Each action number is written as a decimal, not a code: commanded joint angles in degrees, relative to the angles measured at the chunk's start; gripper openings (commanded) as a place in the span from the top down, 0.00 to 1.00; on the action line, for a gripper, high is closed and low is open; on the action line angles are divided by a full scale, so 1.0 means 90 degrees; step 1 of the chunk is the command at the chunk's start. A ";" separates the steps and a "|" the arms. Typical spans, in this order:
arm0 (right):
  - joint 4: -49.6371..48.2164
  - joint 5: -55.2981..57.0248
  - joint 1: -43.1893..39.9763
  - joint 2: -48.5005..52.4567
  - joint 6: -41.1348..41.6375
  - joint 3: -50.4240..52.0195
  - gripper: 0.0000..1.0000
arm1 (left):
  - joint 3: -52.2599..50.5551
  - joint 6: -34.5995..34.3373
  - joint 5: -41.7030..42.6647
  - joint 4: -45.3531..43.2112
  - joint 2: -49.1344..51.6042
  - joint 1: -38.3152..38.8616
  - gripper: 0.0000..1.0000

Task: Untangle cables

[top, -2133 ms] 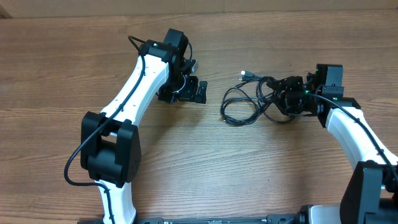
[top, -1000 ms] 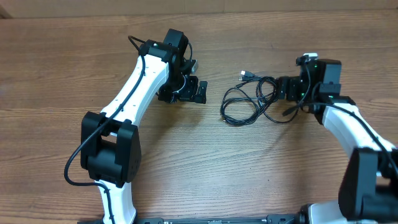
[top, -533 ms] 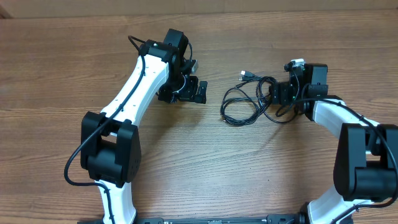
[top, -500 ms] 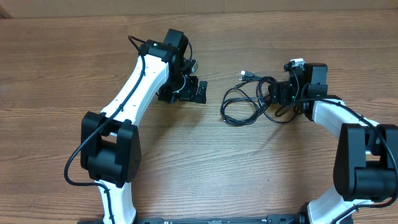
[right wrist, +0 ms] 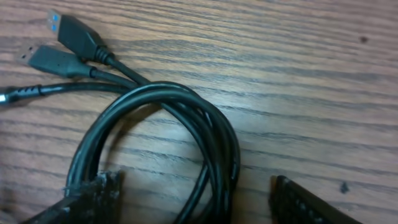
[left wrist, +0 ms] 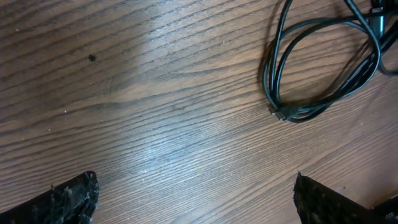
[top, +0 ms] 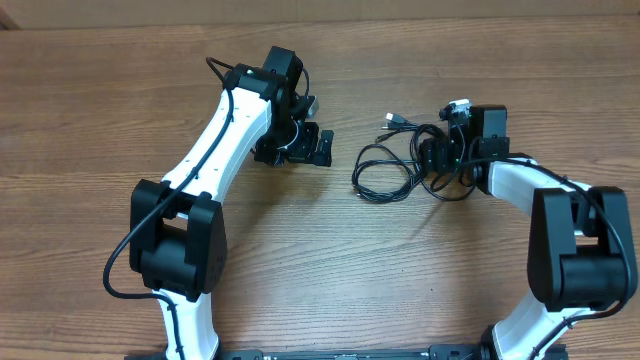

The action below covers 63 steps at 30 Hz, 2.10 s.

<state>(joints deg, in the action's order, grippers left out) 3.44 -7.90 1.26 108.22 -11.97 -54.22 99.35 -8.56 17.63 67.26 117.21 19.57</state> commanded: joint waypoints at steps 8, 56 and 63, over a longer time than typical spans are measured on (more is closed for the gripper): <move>0.0311 0.0024 0.0044 0.0311 0.0022 -0.0109 0.78 | -0.0027 0.0141 0.0090 -0.0027 -0.0233 0.0034 0.01; 0.3570 -0.1829 0.0032 -0.4065 0.1188 -0.0112 0.96 | -0.0027 -0.0899 0.1326 -0.0306 -0.0233 0.0036 0.00; 0.3072 -0.2203 0.0032 -0.3961 0.1887 -0.0112 0.96 | -0.0027 -0.1637 0.2977 -0.1158 -0.0233 0.0049 0.00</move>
<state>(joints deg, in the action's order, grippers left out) 33.41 -23.62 1.26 72.47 0.47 -55.05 99.35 -16.51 35.79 59.64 117.21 19.57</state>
